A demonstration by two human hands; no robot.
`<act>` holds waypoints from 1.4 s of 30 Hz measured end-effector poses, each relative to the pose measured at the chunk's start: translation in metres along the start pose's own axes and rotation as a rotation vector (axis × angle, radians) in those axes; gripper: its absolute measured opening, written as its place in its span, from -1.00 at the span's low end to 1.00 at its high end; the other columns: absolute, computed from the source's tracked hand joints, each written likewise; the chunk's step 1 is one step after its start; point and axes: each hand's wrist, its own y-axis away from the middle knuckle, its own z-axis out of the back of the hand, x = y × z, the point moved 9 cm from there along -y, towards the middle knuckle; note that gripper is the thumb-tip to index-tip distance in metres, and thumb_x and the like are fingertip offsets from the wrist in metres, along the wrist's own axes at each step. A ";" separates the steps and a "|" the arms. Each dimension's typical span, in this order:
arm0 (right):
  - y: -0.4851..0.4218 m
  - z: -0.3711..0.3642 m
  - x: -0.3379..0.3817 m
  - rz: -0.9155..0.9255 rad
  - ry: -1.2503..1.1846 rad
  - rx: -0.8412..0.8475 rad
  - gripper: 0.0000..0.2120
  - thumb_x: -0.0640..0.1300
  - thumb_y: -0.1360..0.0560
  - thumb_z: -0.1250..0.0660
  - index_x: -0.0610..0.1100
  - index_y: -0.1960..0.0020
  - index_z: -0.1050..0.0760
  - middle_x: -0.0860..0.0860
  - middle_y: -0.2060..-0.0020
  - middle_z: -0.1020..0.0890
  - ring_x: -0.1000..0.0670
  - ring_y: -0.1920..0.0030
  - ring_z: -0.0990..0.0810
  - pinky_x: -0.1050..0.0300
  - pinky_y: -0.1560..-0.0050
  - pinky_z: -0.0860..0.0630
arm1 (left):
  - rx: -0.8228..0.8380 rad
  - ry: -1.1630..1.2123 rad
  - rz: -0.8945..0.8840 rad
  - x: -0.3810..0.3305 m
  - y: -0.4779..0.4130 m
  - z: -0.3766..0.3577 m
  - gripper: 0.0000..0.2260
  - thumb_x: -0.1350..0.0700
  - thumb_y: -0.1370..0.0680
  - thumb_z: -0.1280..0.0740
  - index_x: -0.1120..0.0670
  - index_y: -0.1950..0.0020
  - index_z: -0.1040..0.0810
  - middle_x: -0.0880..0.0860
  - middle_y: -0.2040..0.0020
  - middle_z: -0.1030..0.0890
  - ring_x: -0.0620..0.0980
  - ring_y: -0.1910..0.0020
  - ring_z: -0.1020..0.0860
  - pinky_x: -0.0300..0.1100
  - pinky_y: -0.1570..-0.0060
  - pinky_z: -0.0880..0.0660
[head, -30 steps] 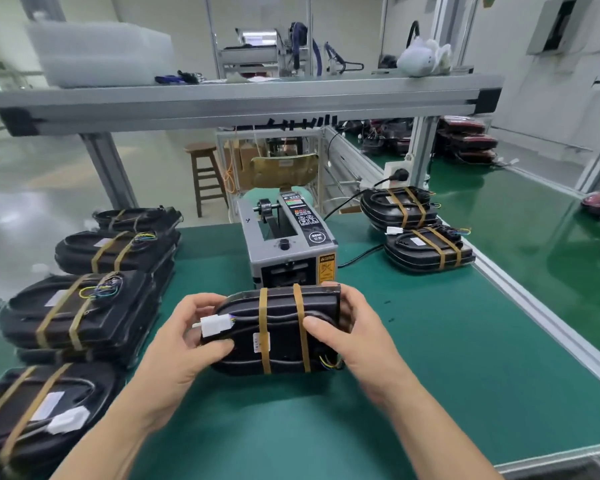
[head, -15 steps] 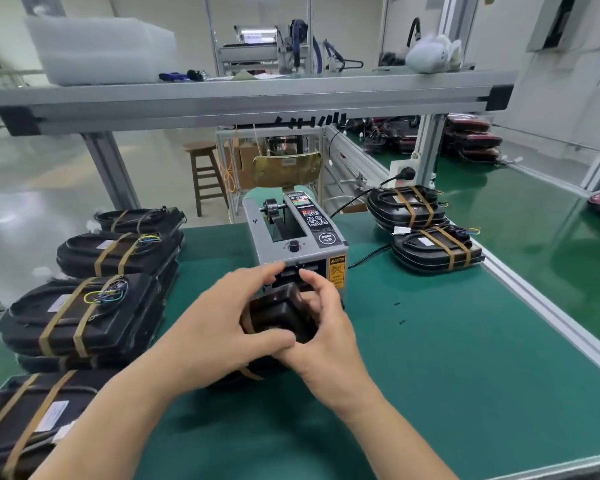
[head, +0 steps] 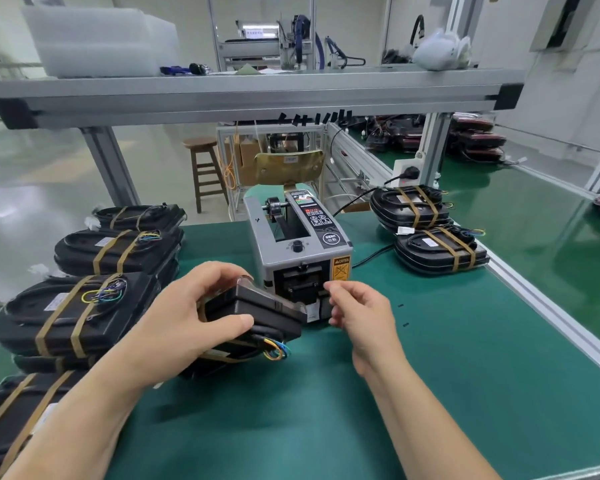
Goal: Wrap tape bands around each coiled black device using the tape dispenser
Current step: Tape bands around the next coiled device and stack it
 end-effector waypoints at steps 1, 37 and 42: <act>-0.002 -0.003 -0.001 -0.014 -0.004 -0.017 -0.93 -0.27 -0.54 -0.37 -0.19 0.08 -0.63 0.03 0.38 -0.54 0.13 0.46 -0.44 0.28 0.40 -0.47 | -0.003 0.013 -0.001 0.000 0.000 0.000 -0.61 0.07 -0.31 -0.50 0.05 -0.11 -0.58 -0.02 -0.04 -0.66 -0.08 -0.08 -0.61 -0.36 -0.11 -0.47; -0.009 -0.032 -0.011 -0.124 0.031 -0.303 -0.93 -0.27 -0.42 -0.37 -0.20 0.22 -0.63 -0.06 0.32 -0.67 0.05 0.42 -0.62 0.29 0.39 -0.45 | -0.126 0.116 -0.098 -0.003 0.020 0.005 -0.57 0.04 -0.36 -0.46 -0.20 -0.21 -0.56 -0.11 -0.11 -0.60 -0.12 -0.19 -0.53 -0.37 -0.25 -0.36; 0.010 -0.026 -0.003 -0.110 -0.144 -0.300 -0.92 -0.27 -0.46 -0.35 -0.19 0.22 -0.56 0.05 0.48 -0.54 0.06 0.42 -0.47 0.23 0.37 -0.43 | -0.183 -0.026 -0.187 -0.012 0.021 0.002 -0.64 0.21 -0.45 -0.36 -0.12 -0.18 -0.61 0.04 -0.04 -0.55 -0.02 -0.13 -0.50 -0.38 -0.18 -0.34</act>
